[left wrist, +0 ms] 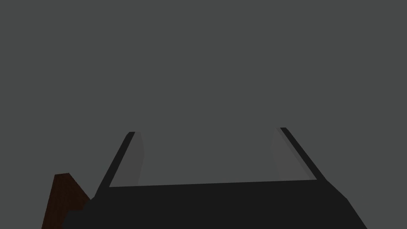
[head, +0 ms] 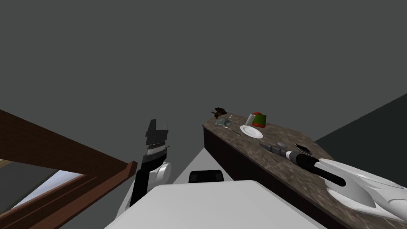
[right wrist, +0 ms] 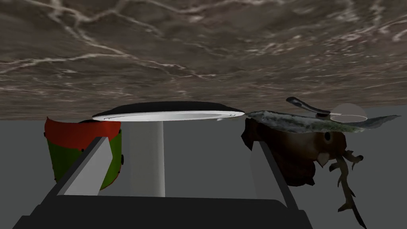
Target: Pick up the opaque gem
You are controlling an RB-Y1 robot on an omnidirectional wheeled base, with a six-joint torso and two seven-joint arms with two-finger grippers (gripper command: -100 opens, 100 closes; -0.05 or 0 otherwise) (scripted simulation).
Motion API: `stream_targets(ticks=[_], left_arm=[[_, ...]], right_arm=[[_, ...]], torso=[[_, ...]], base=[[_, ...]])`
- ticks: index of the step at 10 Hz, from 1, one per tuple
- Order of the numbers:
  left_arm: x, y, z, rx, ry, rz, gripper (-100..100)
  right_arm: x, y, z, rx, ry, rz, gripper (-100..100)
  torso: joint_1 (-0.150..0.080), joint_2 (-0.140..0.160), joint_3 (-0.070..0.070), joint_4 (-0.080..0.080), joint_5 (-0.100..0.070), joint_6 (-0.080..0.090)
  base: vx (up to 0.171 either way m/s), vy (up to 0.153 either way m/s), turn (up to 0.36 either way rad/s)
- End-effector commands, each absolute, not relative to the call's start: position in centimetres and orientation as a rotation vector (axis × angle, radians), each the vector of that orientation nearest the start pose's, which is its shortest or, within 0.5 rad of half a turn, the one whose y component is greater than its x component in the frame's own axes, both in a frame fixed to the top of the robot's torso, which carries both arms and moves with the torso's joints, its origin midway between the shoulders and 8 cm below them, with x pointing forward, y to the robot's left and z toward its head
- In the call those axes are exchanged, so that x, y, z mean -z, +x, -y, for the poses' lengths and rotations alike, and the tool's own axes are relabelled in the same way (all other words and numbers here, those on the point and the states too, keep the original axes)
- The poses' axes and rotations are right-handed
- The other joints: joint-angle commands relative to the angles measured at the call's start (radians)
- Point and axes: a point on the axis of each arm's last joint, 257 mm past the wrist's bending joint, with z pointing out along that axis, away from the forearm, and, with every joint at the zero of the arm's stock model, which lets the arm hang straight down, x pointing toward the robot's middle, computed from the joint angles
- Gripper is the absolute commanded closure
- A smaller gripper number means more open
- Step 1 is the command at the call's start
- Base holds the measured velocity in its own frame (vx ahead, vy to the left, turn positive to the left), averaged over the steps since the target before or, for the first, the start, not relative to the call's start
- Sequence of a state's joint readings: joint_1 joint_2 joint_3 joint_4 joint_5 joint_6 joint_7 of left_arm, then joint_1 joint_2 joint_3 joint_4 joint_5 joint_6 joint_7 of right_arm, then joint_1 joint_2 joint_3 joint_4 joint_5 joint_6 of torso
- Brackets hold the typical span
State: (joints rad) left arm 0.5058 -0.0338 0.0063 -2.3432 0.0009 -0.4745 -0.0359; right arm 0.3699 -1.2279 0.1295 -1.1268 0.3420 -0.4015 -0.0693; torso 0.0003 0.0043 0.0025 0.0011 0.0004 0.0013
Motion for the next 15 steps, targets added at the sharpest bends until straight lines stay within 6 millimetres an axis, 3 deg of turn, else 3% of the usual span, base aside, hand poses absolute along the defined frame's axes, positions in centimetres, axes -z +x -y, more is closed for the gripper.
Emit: stream_targets(ticks=[1,2,3,5,6,8,9,11,12,15], left_arm=[[-4.6,33.4,-28.4,1.266,-0.642,-0.568,0],[-4.6,33.3,-28.4,1.266,-0.642,-0.568,0],[-4.6,33.4,-28.4,1.266,-0.642,-0.568,0],[-4.6,33.4,-28.4,1.266,-0.642,-0.568,0],[-4.6,33.4,-28.4,1.266,-0.642,-0.568,0],[-4.6,33.3,-28.4,1.266,-0.642,-0.568,0],[-4.6,33.3,-28.4,1.266,-0.642,-0.568,0],[-4.6,33.3,-28.4,1.266,-0.642,-0.568,0],[-4.6,33.3,-28.4,1.266,-0.642,-0.568,0],[-4.6,33.3,-28.4,1.266,-0.642,-0.568,0]], right_arm=[[30.2,32.7,66.0,0.058,0.195,-2.198,-100],[30.0,31.5,68.1,0.132,0.165,-2.238,-100],[30.0,31.3,68.4,0.138,0.170,-2.240,-100],[29.4,28.6,72.4,0.280,0.122,-2.317,-100],[29.3,28.6,72.4,0.281,0.121,-2.317,-100],[28.8,26.0,75.5,0.399,0.075,-2.387,-100],[28.8,26.0,75.5,0.399,0.075,-2.387,-100],[28.5,23.5,77.8,0.490,0.034,-2.450,-100],[28.6,21.2,79.2,0.555,-0.001,-2.508,-100],[30.0,17.4,80.2,0.609,-0.048,-2.603,-100]], torso=[[0.000,0.000,0.000,0.000,0.000,0.000],[0.000,0.000,0.000,0.000,0.000,0.001],[0.000,0.000,0.000,0.000,0.000,0.000],[-0.001,0.000,0.000,0.000,0.000,0.000],[-0.002,0.000,0.000,0.000,0.000,0.000],[-0.002,0.000,0.000,0.000,-0.001,0.000],[-0.003,0.000,0.000,0.000,-0.001,0.000],[-0.003,0.001,0.000,0.000,-0.001,0.001],[-0.004,0.001,0.000,0.000,-0.001,0.000],[-0.008,0.000,0.000,0.000,-0.002,0.001]], base=[[-0.001,0.010,0.084],[-0.001,0.011,0.125],[0.000,0.003,0.084],[-0.001,-0.004,0.171],[-0.002,-0.014,0.053],[-0.005,-0.019,0.117],[-0.003,-0.025,0.046],[-0.006,-0.033,0.082],[-0.011,-0.081,0.162],[0.013,-0.107,0.081]])
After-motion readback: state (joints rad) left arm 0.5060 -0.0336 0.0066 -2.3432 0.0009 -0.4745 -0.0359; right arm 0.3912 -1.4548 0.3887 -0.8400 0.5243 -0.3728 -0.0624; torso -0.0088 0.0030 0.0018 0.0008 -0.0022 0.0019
